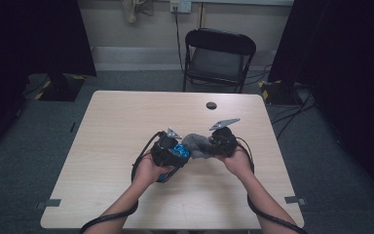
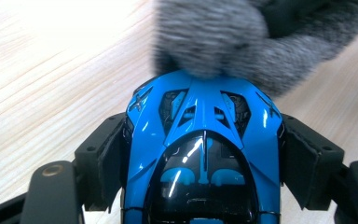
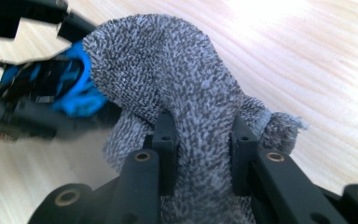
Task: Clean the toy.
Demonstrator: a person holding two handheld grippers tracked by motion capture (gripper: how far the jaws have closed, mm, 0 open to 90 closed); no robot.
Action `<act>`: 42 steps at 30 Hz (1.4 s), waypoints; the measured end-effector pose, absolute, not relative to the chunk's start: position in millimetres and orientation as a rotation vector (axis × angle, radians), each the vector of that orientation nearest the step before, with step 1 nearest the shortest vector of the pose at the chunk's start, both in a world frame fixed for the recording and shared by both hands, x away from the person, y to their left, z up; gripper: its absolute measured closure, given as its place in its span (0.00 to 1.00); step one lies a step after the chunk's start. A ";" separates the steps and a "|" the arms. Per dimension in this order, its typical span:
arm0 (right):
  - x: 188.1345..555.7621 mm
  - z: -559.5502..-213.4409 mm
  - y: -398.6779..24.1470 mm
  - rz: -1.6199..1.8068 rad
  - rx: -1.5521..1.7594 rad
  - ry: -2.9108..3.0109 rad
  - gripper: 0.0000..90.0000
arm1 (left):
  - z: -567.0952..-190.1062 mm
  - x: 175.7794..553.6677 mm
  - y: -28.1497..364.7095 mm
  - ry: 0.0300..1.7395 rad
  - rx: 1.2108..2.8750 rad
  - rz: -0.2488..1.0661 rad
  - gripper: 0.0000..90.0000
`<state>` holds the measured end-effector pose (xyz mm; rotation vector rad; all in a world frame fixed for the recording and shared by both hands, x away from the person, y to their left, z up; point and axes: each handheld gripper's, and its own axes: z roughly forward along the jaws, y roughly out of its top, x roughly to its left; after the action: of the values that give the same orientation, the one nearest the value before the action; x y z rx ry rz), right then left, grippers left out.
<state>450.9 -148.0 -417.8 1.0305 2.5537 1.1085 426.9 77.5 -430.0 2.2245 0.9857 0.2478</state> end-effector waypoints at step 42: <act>467.5 -410.0 -153.3 1.145 1.132 2.443 0.78 | -414.4 409.9 55.3 0.884 2.208 0.205 0.27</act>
<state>467.5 -153.3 -410.0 1.1315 2.4431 1.1455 409.9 55.3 -414.4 2.2082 0.8837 0.2049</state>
